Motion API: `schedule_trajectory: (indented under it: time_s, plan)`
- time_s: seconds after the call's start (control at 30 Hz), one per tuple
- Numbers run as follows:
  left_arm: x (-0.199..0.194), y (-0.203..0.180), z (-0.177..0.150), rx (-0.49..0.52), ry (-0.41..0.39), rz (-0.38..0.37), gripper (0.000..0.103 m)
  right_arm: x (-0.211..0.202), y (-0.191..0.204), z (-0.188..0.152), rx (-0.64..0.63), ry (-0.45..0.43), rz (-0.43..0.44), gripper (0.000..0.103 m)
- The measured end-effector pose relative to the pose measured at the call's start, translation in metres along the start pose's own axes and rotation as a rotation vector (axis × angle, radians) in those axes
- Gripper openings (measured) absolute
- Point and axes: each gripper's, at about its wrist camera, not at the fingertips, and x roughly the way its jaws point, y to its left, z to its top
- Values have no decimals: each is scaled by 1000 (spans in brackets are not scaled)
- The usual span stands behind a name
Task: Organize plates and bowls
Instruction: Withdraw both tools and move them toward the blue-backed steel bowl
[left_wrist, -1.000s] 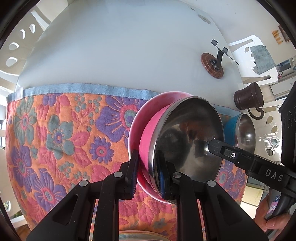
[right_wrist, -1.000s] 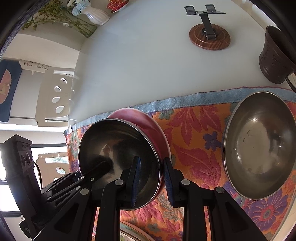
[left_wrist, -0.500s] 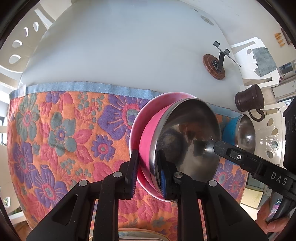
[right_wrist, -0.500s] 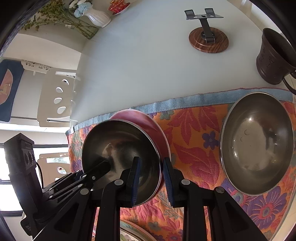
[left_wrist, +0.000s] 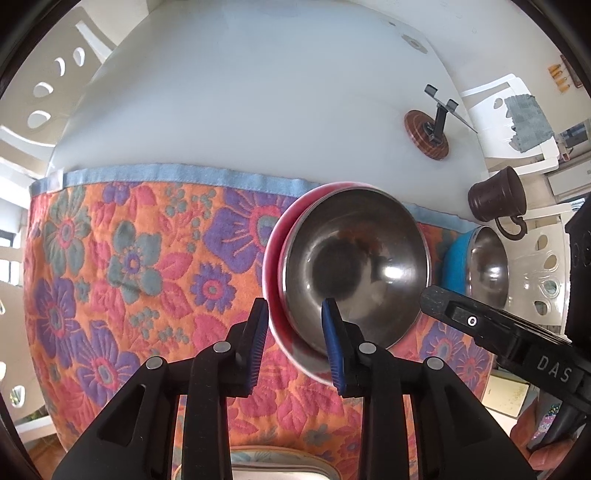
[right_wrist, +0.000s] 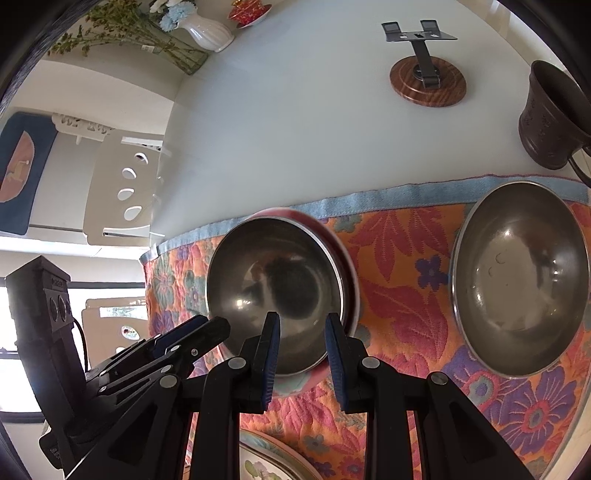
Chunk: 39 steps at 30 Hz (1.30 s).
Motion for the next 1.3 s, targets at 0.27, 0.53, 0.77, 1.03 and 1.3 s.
schedule_trajectory:
  time_s: [0.27, 0.53, 0.77, 1.03, 1.3]
  plan:
    - [-18, 13, -25, -57, 2, 36, 27, -7, 9, -19, -25, 11, 14, 25]
    - [-42, 37, -74, -132, -8, 67, 27, -7, 32, -45, -111, 46, 13, 25]
    - [-43, 56, -123, -143, 28, 40, 27, 0, 55, -100, -153, 79, -22, 25]
    - [-33, 59, -162, -107, 113, -9, 27, 16, 46, -167, -88, 171, -93, 25]
    - [-47, 24, -154, -20, 124, -19, 28, -34, -3, -179, 73, 146, -86, 48]
